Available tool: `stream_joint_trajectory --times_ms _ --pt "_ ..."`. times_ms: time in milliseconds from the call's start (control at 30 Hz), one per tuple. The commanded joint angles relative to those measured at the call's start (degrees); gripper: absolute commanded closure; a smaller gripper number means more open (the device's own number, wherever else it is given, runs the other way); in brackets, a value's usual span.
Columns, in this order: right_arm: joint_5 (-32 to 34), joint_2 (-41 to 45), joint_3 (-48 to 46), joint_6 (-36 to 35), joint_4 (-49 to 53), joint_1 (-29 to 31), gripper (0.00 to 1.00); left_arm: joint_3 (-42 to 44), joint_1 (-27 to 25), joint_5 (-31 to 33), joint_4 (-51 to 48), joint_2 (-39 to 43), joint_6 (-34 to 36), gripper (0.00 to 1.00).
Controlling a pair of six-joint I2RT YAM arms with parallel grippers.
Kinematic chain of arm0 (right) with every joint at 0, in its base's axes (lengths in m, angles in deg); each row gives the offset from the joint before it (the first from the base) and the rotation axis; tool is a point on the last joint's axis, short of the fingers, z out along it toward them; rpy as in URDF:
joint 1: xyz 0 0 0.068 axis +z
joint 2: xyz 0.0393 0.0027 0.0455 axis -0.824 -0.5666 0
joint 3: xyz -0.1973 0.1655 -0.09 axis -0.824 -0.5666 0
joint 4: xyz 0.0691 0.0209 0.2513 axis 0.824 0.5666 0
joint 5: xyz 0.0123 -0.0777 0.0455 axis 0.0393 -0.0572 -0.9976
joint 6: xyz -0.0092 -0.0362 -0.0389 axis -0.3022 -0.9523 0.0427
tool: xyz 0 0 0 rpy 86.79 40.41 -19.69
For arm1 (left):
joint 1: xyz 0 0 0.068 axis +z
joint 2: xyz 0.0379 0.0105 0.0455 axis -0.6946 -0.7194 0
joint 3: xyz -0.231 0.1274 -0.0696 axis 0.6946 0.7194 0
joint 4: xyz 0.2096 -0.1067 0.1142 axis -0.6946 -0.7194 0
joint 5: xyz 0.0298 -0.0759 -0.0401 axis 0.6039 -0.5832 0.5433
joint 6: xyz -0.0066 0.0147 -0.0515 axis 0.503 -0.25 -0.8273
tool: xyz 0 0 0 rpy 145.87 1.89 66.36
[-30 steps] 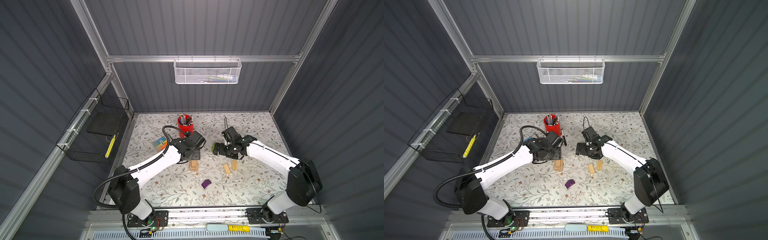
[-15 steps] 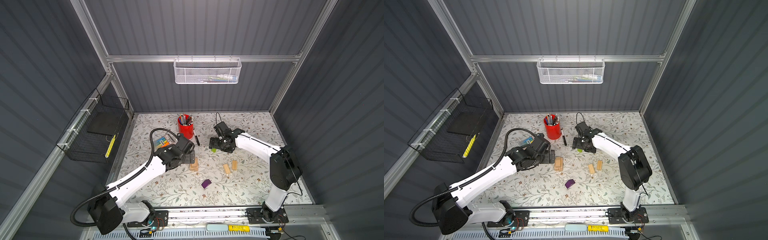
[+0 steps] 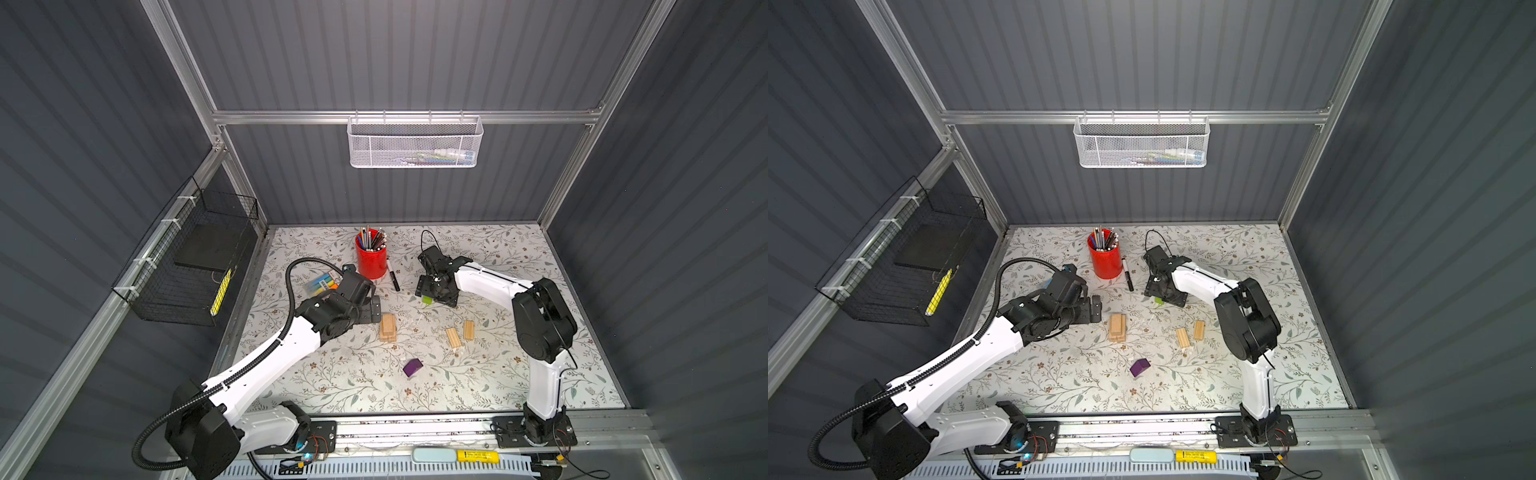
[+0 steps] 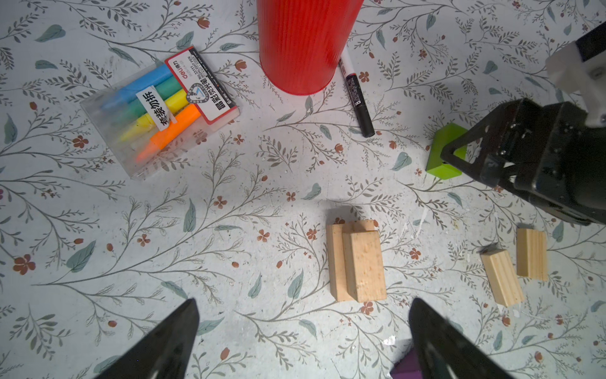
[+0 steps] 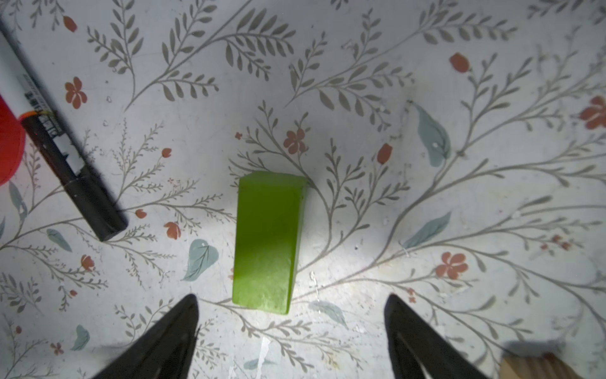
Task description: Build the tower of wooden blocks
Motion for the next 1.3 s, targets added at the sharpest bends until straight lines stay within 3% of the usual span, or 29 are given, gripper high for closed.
stream_joint_trajectory --times_ms 0,300,833,1267 --pt "0.88 -2.48 2.91 0.75 0.24 0.27 0.18 1.08 0.48 -1.4 2.47 0.15 2.03 0.0" --pt "1.64 -7.49 7.13 -0.44 2.42 0.1 0.32 0.23 0.64 -1.61 3.09 -1.11 1.97 0.0" --pt "-0.11 -10.83 6.64 -1.55 1.72 -0.8 0.55 -1.81 0.99 -1.72 3.11 -3.75 2.59 0.0" --pt "0.86 -6.45 4.24 -6.91 2.14 0.04 0.81 -2.5 1.25 -2.67 3.59 -4.8 2.14 0.0"
